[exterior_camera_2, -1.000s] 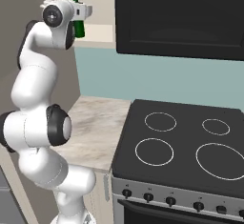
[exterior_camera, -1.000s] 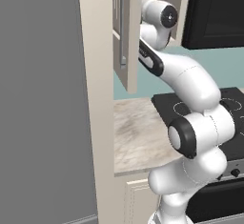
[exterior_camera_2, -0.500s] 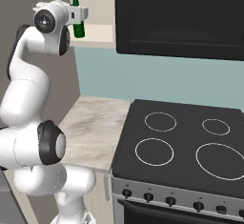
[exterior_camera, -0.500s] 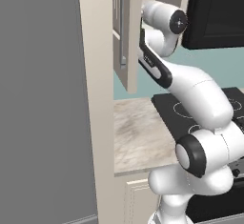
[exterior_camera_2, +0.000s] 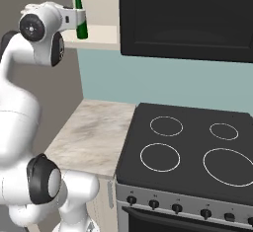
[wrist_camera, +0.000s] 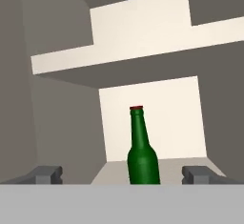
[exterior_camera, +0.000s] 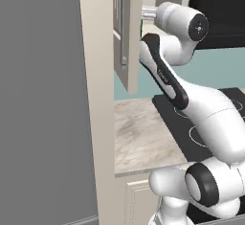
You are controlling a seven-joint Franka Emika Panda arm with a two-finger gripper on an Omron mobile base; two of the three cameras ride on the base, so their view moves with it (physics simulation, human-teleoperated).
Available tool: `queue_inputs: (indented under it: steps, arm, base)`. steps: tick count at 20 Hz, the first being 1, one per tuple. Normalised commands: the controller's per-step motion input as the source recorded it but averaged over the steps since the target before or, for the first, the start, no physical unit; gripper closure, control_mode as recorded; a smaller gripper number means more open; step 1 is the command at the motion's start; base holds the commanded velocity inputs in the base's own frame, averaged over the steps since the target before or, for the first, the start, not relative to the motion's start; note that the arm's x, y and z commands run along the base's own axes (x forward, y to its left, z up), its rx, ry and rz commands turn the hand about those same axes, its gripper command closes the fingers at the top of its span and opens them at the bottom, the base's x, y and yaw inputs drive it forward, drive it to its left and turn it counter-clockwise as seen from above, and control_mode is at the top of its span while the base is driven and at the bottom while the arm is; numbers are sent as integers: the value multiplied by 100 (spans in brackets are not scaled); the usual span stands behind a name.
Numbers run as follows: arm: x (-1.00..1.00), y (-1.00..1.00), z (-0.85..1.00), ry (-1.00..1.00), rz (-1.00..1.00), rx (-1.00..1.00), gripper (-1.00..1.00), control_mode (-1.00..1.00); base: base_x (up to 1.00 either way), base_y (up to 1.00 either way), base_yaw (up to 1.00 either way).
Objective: Pick the beer from the counter and place it in the open cabinet.
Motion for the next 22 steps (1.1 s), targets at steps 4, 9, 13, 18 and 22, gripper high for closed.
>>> queue_inputs:
  steps: [4, 9, 13, 18, 22]
  arm:
    - [-86, -42, 1, 0, 0, 0, -100, -100]
    - [-89, -52, 0, 0, 0, 0, -100, -100]
    - [-99, -57, 0, 0, 0, 0, -100, -100]
    - [-100, -56, 0, 0, 0, 0, -100, -100]
    - [-100, -53, 0, 0, 0, 0, -100, -100]
  base:
    - [0, 0, 0]
    - [0, 0, 0]
    - [0, 0, 0]
    - [0, 0, 0]
    - [0, 0, 0]
